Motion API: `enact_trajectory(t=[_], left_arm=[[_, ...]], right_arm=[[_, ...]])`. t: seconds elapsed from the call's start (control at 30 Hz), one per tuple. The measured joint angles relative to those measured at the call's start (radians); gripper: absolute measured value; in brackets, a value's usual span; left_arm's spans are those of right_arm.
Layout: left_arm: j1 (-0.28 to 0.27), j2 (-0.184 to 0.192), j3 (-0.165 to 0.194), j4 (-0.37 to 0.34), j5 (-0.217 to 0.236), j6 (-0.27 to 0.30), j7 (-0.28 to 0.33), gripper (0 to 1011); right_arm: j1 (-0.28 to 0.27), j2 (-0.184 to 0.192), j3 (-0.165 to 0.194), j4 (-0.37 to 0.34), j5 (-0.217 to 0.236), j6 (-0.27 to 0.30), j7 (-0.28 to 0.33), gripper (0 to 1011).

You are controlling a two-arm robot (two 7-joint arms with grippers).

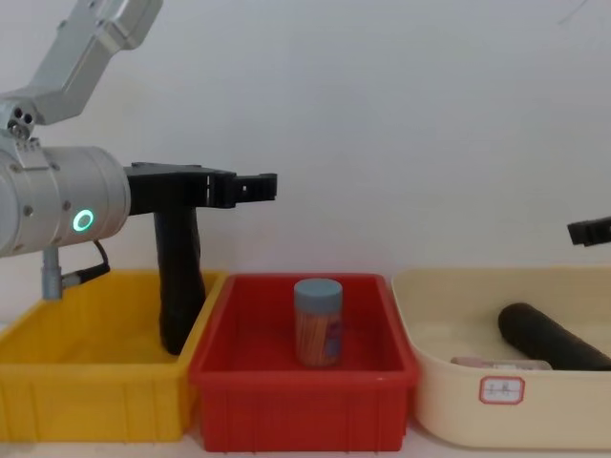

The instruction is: Pick up the garbage bag with the one hand and transfer it to the other hand.

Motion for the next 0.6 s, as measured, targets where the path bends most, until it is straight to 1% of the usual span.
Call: enact_trajectory(t=[0.2, 0.23, 0.33, 0.4, 0.53, 0.6], left_arm=[[-0.012, -0.008, 0.005, 0.013, -0.023, 0.006, -0.047, 1000], [-0.016, -0.011, 0.007, 0.016, -0.028, 0.008, -0.058, 1000], [-0.021, -0.017, 0.010, 0.021, -0.036, 0.014, -0.075, 1000], [-0.027, -0.025, 0.014, 0.028, -0.045, 0.023, -0.094, 1000], [-0.031, -0.032, 0.017, 0.032, -0.052, 0.029, -0.109, 1000], [-0.034, -0.035, 0.019, 0.035, -0.056, 0.032, -0.117, 1000]], right_arm=[[-0.025, -0.024, 0.024, -0.019, -0.001, -0.051, -0.032, 1001], [-0.033, -0.031, 0.031, -0.024, -0.001, -0.070, -0.042, 1001], [-0.048, -0.045, 0.041, -0.034, -0.001, -0.101, -0.055, 1001], [-0.067, -0.063, 0.054, -0.047, 0.001, -0.141, -0.070, 1001], [-0.089, -0.085, 0.066, -0.061, 0.007, -0.184, -0.083, 1001], [-0.108, -0.103, 0.073, -0.071, 0.013, -0.216, -0.092, 1001]])
